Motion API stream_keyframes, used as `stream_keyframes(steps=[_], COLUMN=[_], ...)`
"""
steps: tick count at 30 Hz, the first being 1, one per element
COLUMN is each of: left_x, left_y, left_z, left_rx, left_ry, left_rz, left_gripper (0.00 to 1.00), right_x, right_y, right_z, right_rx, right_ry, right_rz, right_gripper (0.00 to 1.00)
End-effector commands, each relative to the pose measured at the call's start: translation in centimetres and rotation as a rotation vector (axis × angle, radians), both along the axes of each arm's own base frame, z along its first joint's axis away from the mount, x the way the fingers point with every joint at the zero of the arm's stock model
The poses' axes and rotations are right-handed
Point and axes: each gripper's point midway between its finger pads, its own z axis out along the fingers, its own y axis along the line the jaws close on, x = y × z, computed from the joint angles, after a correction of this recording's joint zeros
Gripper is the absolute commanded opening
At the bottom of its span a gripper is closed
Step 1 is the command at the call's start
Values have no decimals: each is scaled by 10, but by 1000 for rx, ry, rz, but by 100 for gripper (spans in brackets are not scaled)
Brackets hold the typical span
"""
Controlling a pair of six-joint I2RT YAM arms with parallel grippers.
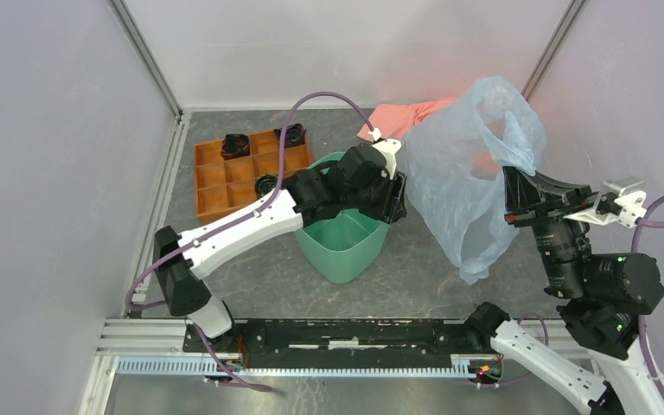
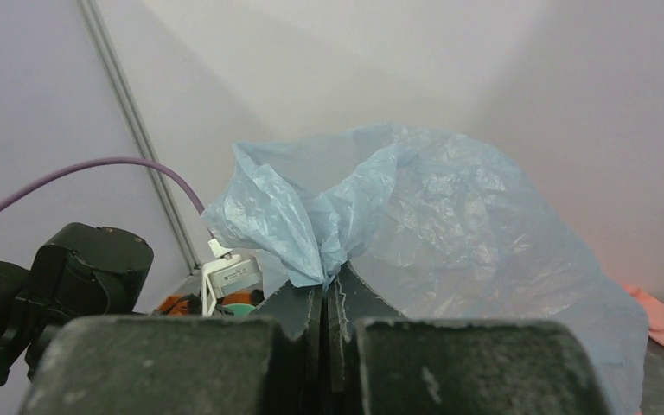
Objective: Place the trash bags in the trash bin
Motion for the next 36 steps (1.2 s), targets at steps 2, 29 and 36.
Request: stream_keyframes(steps=[2, 29, 36], left_x=[-7, -87, -86], left_y=[25, 257, 252], left_z=[79, 230, 234], left_rx=[-152, -703, -731], left_ry=[-128, -516, -504], left_rz=[21, 337, 336], left_gripper=[65, 91, 91], right_x=[-9, -23, 52], right_y=[24, 130, 106], right_z=[40, 123, 16], right_rx=[-22, 625, 698], right_ry=[-98, -35, 255], right_rz=[122, 859, 422], right_gripper=[0, 0, 0])
